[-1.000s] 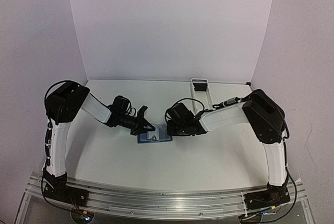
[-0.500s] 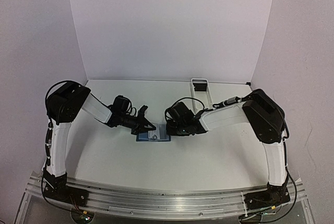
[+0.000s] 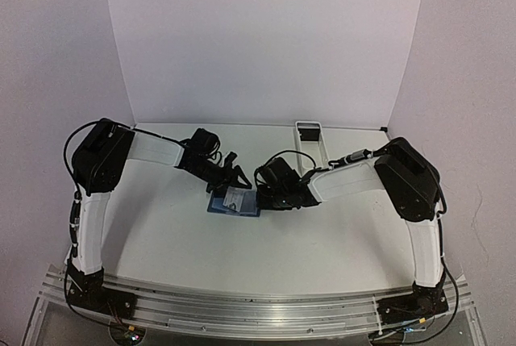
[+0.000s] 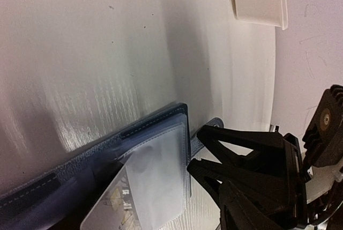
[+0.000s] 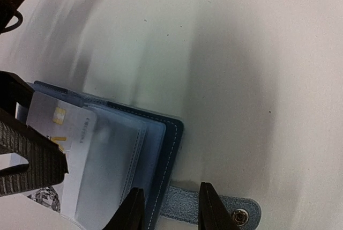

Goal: Put the credit cards into the card holder
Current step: Insert the credit card into the card holder.

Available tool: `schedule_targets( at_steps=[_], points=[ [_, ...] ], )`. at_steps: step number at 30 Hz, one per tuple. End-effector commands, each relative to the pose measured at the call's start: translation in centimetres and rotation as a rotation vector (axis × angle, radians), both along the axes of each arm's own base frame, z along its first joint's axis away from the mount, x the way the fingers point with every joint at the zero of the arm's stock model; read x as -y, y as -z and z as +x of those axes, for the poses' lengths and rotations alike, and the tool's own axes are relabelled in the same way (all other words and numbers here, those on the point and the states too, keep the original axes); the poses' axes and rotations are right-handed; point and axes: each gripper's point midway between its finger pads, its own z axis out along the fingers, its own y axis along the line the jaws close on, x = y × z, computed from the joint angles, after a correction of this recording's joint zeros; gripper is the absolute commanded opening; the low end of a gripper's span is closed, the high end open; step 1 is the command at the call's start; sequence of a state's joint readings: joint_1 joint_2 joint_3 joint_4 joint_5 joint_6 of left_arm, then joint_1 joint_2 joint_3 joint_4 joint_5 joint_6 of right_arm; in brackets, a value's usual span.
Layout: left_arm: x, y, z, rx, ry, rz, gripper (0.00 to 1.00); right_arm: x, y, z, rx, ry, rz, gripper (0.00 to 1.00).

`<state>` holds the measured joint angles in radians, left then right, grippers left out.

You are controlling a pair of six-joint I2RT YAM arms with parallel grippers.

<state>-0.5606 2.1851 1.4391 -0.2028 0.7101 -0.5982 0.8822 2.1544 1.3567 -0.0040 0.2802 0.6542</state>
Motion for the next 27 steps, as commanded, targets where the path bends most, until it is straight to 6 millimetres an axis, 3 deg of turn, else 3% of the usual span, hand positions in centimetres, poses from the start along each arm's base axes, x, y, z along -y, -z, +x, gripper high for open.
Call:
schedule_targets(
  at_steps=[1,7,15,27],
  points=[
    [-2.4,1.5,-1.7,-0.067,-0.026,0.213,0.72,-0.5,1.1,-2.0,-0.066,-0.054,-0.014,0.32],
    [-2.2,0.3,-0.3,0.025,-0.008,0.294,0.94,-0.6,1.0,-2.0,-0.064,-0.059,-0.012,0.32],
    [-1.4,-0.5,-1.1,0.085,0.057,0.327,0.99,-0.7,0.9,-1.9,-0.060,-0.066,-0.014,0.32],
    [-2.5,-2.6,0.3,0.194,0.069,0.403,1.00,-0.9,1.0,-1.9,-0.062,-0.073,-0.012,0.32]
  ],
)
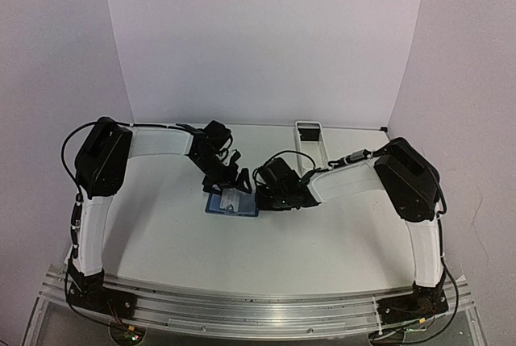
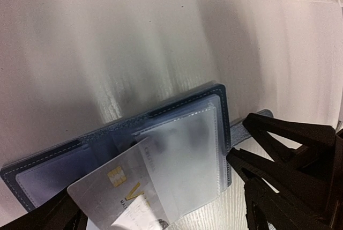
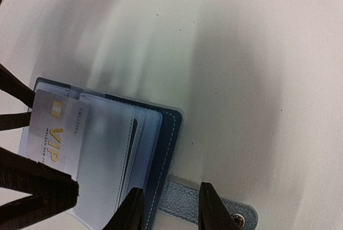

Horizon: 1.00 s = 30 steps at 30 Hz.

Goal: Put the credit cards into the card holder
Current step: Insert the credit card into the card holder.

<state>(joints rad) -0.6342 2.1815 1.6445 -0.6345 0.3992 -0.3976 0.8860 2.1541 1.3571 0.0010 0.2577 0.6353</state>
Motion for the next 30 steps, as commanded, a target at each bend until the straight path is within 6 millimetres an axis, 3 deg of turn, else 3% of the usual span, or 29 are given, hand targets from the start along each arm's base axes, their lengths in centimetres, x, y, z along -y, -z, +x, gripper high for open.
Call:
schedule_targets(
  at_steps=[1,5,7,10,14,19,23,30],
  points=[
    [-0.9,-2.8,1.1,0.092,0.015,0.038,1.00,-0.4,1.1,-1.6,-0.060,-0.041,-0.017,0.32],
    [-0.8,-4.4,1.8,0.150,0.034,0.036,0.99,-0.5,1.0,-1.6,-0.061,-0.043,-0.015,0.32],
    [-1.0,-5.3,1.2,0.140,0.042,0.032,1.00,-0.4,1.1,-1.5,-0.062,-0.042,-0.016,0.32],
    [-1.5,-4.5,-2.1,0.010,0.037,-0.008,0.98,-0.4,1.3,-1.6,-0.064,-0.042,-0.019,0.32],
    [-1.9,-2.5,-3.5,-0.071,0.002,0.000,0.93,-0.7,1.4,-1.6,-0.070,-0.045,-0.014,0.32],
    [-0.7,-2.6,-3.4,-0.055,0.023,-0.046,0.92,-0.7,1.4,-1.5,-0.068,-0.046,-0.014,0.32],
    [-1.4,-1.0,-3.1,-0.046,0.014,-0.001,0.93,-0.8,1.4,-1.6,-0.074,-0.045,-0.008,0.32],
    [-1.3,-0.5,-2.1,0.014,0.027,0.009,0.93,-0.4,1.7,-1.8,-0.078,-0.042,-0.016,0.32]
  ],
)
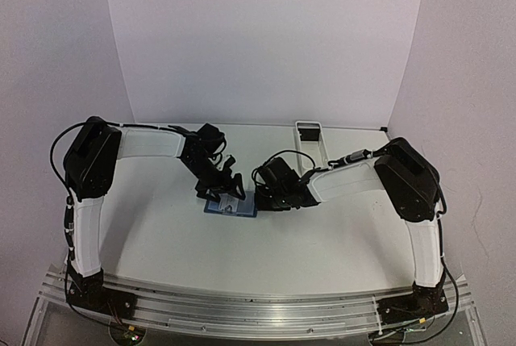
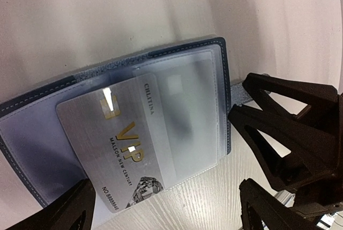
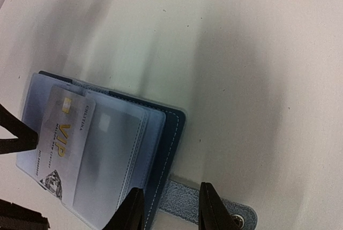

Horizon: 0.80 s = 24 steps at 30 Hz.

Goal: Put the credit cards into the card holder
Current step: Insert the credit card into the card holder.

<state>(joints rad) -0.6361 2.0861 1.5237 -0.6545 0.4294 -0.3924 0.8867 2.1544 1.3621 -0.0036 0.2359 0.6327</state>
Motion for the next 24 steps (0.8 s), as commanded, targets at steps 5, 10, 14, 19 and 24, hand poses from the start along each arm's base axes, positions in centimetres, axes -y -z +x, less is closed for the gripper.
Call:
schedule_targets(
  at_steps=[5,10,14,19,24],
  points=[
    [0.2,0.8,1.1,0.075,0.019,0.013,0.94,-0.1,1.7,-1.5,-0.064,-0.027,-0.026,0.32],
    [0.7,1.6,-0.2,0.020,0.022,-0.001,0.94,0.0,1.7,-1.6,-0.069,-0.024,-0.024,0.32],
    [1.4,1.7,-0.6,0.004,0.027,-0.026,0.94,0.0,1.7,-1.6,-0.068,-0.025,-0.024,0.32],
    [3.1,0.5,-0.2,0.020,0.041,-0.092,0.92,0.0,1.7,-1.7,-0.069,-0.026,-0.024,0.32],
    [4.6,0.3,-0.5,0.052,0.102,-0.136,0.92,0.0,1.6,-1.7,-0.068,-0.026,-0.022,0.32]
  ],
)
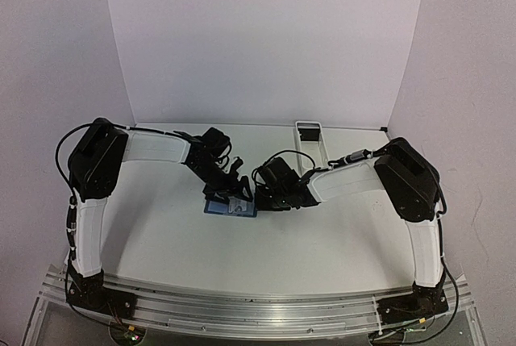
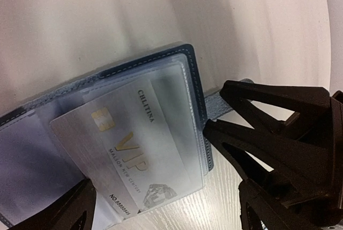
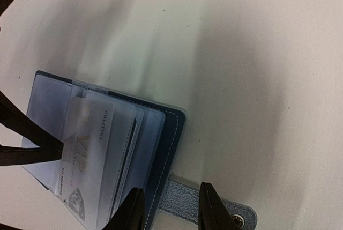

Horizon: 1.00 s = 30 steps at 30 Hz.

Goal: Put the credit cards into the card holder
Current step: Insert the credit card into the card holder.

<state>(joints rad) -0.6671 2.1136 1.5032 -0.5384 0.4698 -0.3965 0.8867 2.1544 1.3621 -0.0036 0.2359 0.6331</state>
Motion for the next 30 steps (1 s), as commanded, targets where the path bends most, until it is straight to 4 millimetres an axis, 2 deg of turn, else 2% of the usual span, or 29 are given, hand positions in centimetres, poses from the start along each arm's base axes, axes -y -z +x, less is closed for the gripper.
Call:
schedule_targets(
  at_steps=[1,4,7,11,15,18,21,26,28,30],
  points=[
    [2.2,-0.1,-0.3,0.039,0.077,-0.063,0.92,0.0,1.5,-1.7,-0.067,-0.026,-0.022,0.32],
    [2.1,0.4,0.8,0.125,0.101,-0.031,0.92,0.1,1.5,-1.7,-0.067,-0.026,-0.023,0.32],
    [2.3,0.1,1.6,0.198,0.138,-0.031,0.92,0.3,1.5,-1.9,-0.066,-0.026,-0.026,0.31],
    [3.1,-0.3,1.0,0.191,0.166,-0.073,0.91,0.5,1.4,-1.8,-0.061,-0.024,-0.029,0.31],
    [4.4,-2.1,0.5,0.200,0.176,-0.137,0.91,0.4,1.2,-1.8,-0.056,-0.025,-0.025,0.31],
    [4.5,-3.8,1.0,0.215,0.158,-0.150,0.92,0.5,0.9,-1.8,-0.051,-0.023,-0.023,0.31],
    [3.6,-6.3,1.6,0.252,0.139,-0.156,0.93,0.5,0.0,-1.6,-0.036,-0.023,-0.015,0.32],
    [2.6,-12.4,2.4,0.416,0.168,-0.203,0.97,0.5,-1.9,-1.4,-0.004,-0.020,0.004,0.33],
    [0.5,-12.8,3.7,0.395,0.088,-0.192,0.99,0.5,-2.1,-1.3,-0.003,-0.017,0.007,0.34],
    [-3.1,-10.7,5.1,0.303,-0.028,-0.138,1.00,0.6,-2.0,-1.2,-0.008,-0.009,0.011,0.36]
  ],
)
